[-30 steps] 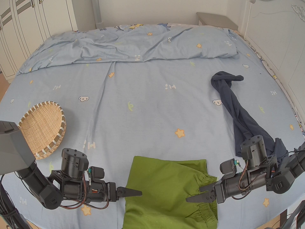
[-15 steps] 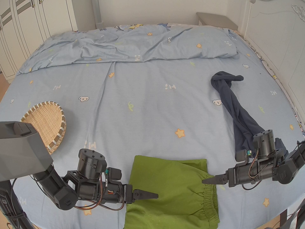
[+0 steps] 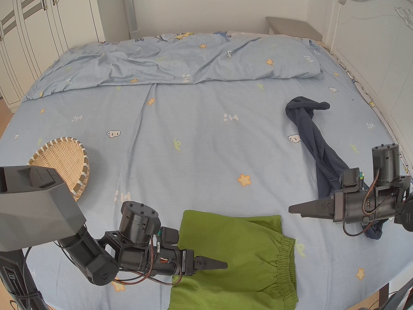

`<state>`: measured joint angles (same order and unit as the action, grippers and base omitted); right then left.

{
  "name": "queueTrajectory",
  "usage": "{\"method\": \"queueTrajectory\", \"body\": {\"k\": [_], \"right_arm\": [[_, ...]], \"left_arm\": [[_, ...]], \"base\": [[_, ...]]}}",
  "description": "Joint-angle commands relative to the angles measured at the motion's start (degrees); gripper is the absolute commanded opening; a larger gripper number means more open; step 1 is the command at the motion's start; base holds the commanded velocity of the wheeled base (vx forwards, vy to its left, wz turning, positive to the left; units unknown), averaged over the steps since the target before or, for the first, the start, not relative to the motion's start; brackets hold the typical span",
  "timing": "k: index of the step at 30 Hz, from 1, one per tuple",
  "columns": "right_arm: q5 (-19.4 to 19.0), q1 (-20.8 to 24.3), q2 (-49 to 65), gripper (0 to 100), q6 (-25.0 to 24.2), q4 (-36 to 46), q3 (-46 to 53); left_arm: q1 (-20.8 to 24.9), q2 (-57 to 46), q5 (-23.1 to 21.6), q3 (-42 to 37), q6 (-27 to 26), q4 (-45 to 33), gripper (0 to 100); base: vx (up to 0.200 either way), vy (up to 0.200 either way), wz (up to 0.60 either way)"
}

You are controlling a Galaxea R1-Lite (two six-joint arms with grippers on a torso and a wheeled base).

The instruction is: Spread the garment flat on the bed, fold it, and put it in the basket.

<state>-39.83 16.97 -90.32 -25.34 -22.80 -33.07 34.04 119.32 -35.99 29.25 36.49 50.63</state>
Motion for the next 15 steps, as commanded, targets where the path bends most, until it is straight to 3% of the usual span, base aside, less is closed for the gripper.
{"method": "queueTrajectory", "body": {"k": [1,8,10,11,12,15], "right_arm": [[-3.85,0.08,6.47,100,-3.22,0.82,-1.47],[-5.35,-1.41,6.91,100,-4.01,1.61,-4.1],[-4.91,-0.71,7.26,100,-6.74,4.25,-7.62],[-4.91,-0.71,7.35,100,-7.0,4.43,-7.88],[-4.91,-0.01,8.49,100,-9.64,5.92,-10.7],[-4.56,-0.01,8.85,100,-10.78,7.59,-14.3]], "left_arm": [[0.77,0.3,0.04,0.37,0.52,0.09,0],[-2.22,-6.38,0.13,1.34,3.24,-2.73,0],[-5.47,-9.55,0.13,7.84,3.42,-10.81,0],[-5.65,-9.72,0.13,8.46,3.42,-11.34,0],[-7.23,-12.01,0.13,16.02,3.42,-21.45,0],[-9.34,-14.03,0.13,29.47,2.36,-42.28,0]], "base": [[0.0,0.0,0.0],[0.0,0.0,0.0],[0.0,0.0,0.0],[0.0,0.0,0.0],[0.0,0.0,0.0],[0.0,0.0,0.0]]}}
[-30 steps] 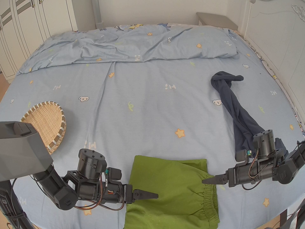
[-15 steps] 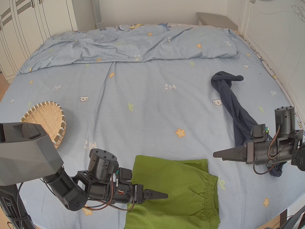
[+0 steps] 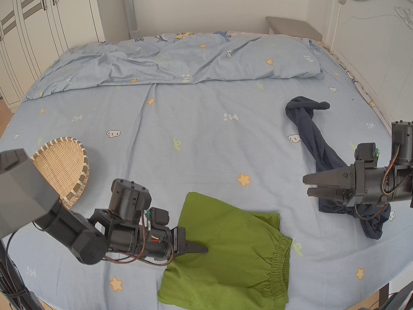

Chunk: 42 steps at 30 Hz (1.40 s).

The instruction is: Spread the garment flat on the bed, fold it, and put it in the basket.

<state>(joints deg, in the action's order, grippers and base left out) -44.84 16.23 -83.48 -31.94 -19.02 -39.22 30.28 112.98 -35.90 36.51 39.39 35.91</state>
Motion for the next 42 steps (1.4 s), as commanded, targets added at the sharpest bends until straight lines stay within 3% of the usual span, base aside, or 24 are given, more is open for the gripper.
{"method": "queueTrajectory", "body": {"k": [1,2,5,11,21,42], "right_arm": [[0.45,0.74,2.01,100,-4.27,3.99,-8.33],[0.45,0.39,2.01,100,-4.27,4.52,-8.42],[0.36,-0.58,2.01,100,-4.27,4.52,-7.89],[0.36,-0.93,2.45,100,-4.27,4.6,-7.45],[0.36,-0.76,2.62,100,-4.27,4.6,-7.45],[0.36,-1.28,2.53,100,-4.27,4.6,-7.54]], "left_arm": [[-6.02,-7.78,0.13,23.78,-0.89,-30.29,0],[-7.61,-7.78,0.13,28.44,-3.26,-38.73,0],[-11.74,-7.78,-0.13,35.03,-11.09,-51.56,0],[-16.83,-9.8,-0.22,40.13,-16.27,-61.49,0],[-20.97,-11.47,-0.22,43.03,-16.36,-64.39,0],[-20.17,-11.47,-0.22,45.67,-16.45,-68.08,0]], "base": [[0.0,0.0,0.0],[0.0,0.0,0.0],[0.0,0.0,0.0],[0.0,0.0,0.0],[0.0,0.0,0.0],[0.0,0.2,0.0]]}}
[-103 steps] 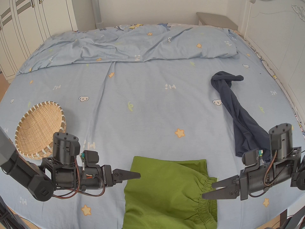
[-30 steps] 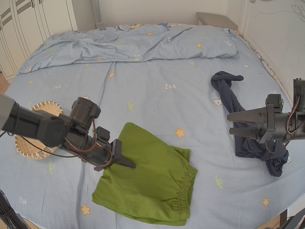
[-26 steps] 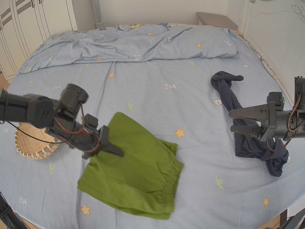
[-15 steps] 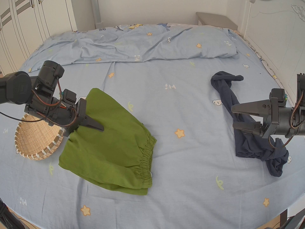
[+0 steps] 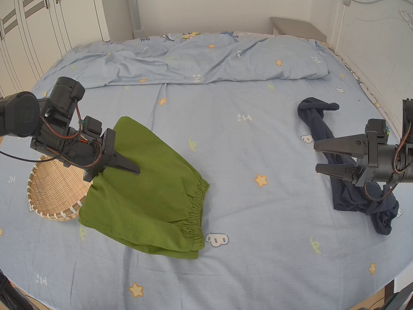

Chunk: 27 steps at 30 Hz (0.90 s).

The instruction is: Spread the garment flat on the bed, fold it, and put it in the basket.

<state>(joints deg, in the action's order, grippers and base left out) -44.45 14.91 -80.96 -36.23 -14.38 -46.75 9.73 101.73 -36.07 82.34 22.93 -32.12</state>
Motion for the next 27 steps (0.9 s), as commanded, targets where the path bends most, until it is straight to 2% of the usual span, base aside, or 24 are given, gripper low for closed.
{"method": "queueTrajectory", "body": {"k": [1,12,21,24,27], "right_arm": [[-0.03,0.03,0.01,100,0.02,-0.03,0.08],[-0.03,0.47,0.01,100,0.02,-0.03,0.08],[-0.03,0.91,0.1,100,0.11,-0.03,0.26],[-0.03,0.82,0.1,100,0.11,-0.03,0.26],[-0.03,0.91,0.36,100,0.2,-0.03,0.43]], "left_arm": [[0.38,-0.22,0.04,-0.16,0.01,-0.22,0],[1.87,-0.39,0.12,-0.86,-0.87,-1.1,0],[2.84,-4.52,-0.14,-2.35,-11.77,-0.22,0],[5.13,-5.14,-0.14,-0.6,-11.86,0.48,0],[5.56,-5.31,-0.14,1.25,-12.21,0.66,0]], "base": [[0.0,0.2,0.0],[0.0,0.2,0.0],[0.0,0.0,0.0],[0.0,0.0,0.0],[0.0,0.0,0.0]]}}
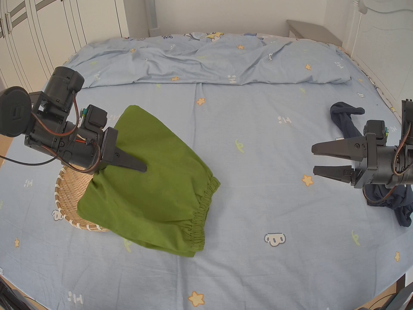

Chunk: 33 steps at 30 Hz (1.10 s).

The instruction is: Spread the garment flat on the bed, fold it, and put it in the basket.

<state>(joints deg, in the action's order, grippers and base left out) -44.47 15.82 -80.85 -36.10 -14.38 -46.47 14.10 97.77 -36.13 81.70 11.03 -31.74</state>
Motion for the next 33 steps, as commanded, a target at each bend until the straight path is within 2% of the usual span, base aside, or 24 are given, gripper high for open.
{"method": "queueTrajectory", "body": {"k": [1,5,7,9,11,12,13,14,17,20,25,31,32,33], "right_arm": [[0.09,0.0,0.43,100,0.06,-0.03,0.24],[0.09,0.0,0.69,100,0.15,-0.12,0.24],[0.09,0.0,0.69,100,0.15,-0.12,0.33],[0.09,0.0,0.69,100,0.15,-0.12,0.33],[0.09,-0.09,0.69,100,0.15,-0.12,0.33],[0.09,-0.09,0.69,100,0.15,-0.12,0.33],[0.09,-0.09,0.69,100,0.15,-0.12,0.33],[0.09,-0.27,0.69,100,0.24,-0.12,0.33],[0.09,-0.35,0.78,100,0.59,-0.12,0.5],[0.09,-0.09,0.78,100,1.12,-0.12,0.77],[0.09,-0.18,0.78,100,1.12,-0.12,0.77],[0.09,-0.27,0.96,100,1.12,-0.12,0.77],[0.0,-0.27,2.01,100,1.12,-0.03,0.77],[0.0,-0.27,2.27,100,1.12,-0.03,0.77]], "left_arm": [[1.36,-1.44,-0.08,2.32,-0.4,0.37,0],[2.51,-2.67,0.45,2.23,-1.36,0.54,0],[1.89,-4.34,0.71,1.79,-3.83,0.46,0],[1.63,-4.96,0.8,1.88,-4.09,0.46,0],[0.13,-5.92,0.71,2.06,-3.91,0.72,0],[-3.29,-7.15,0.45,1.79,-3.83,2.39,0],[-3.29,-7.15,0.45,1.79,-3.83,2.39,0],[-6.28,-8.38,0.36,1.09,-3.65,5.38,0],[-8.74,-9.17,0.54,-0.31,-3.65,9.16,0],[-13.84,-9.26,0.01,-2.07,-2.77,15.05,0],[-16.48,-7.5,0.01,-2.69,0.92,18.3,0],[-18.59,-2.58,0.36,-6.73,0.92,18.38,0],[-20.87,-1.18,0.45,-9.02,0.57,18.47,0],[-21.22,-1.0,0.45,-9.28,0.57,18.56,0]], "base": [[0.0,0.0,0.0],[0.0,0.0,0.0],[0.0,0.0,0.0],[0.0,0.0,0.0],[0.0,0.0,0.0],[0.0,0.0,0.0],[0.0,0.0,0.0],[0.0,0.0,0.0],[0.0,0.0,0.0],[0.0,0.0,0.0],[0.0,0.0,0.0],[0.0,0.0,0.0],[0.0,0.0,0.0],[0.0,0.0,0.0]]}}
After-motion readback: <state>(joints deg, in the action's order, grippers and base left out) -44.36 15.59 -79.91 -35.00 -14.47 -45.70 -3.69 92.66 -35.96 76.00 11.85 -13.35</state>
